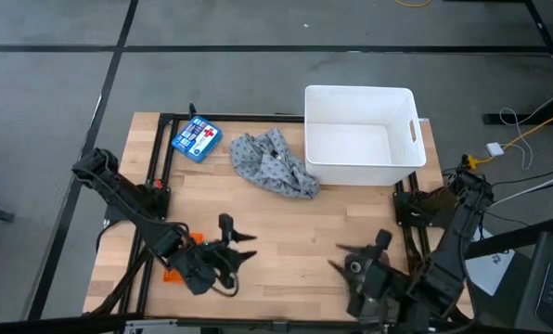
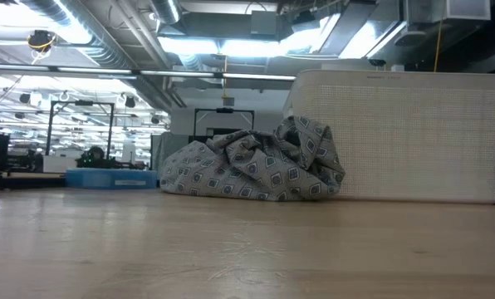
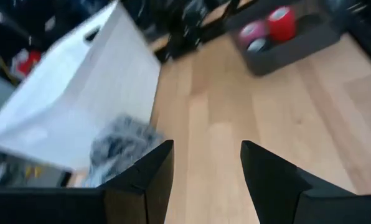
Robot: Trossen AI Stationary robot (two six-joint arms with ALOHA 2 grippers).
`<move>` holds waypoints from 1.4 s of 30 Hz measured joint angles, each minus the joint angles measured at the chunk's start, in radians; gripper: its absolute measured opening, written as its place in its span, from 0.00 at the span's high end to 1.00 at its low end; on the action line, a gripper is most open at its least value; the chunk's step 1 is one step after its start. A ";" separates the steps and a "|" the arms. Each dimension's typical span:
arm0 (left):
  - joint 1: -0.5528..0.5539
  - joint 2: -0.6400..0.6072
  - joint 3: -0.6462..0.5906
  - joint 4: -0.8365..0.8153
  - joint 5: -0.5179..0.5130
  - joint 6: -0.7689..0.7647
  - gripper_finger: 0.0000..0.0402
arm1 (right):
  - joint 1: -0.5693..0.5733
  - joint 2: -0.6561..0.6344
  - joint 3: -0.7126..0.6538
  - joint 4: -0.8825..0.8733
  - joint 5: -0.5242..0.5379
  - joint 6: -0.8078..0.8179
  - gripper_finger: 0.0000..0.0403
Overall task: Pick & place medical supplies in basket/bin
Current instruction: Put the patient gown into the white bin
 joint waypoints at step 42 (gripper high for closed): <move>0.561 0.246 0.000 -0.124 0.234 0.517 0.26 | -0.179 0.001 -0.106 -0.027 -0.158 -0.074 0.33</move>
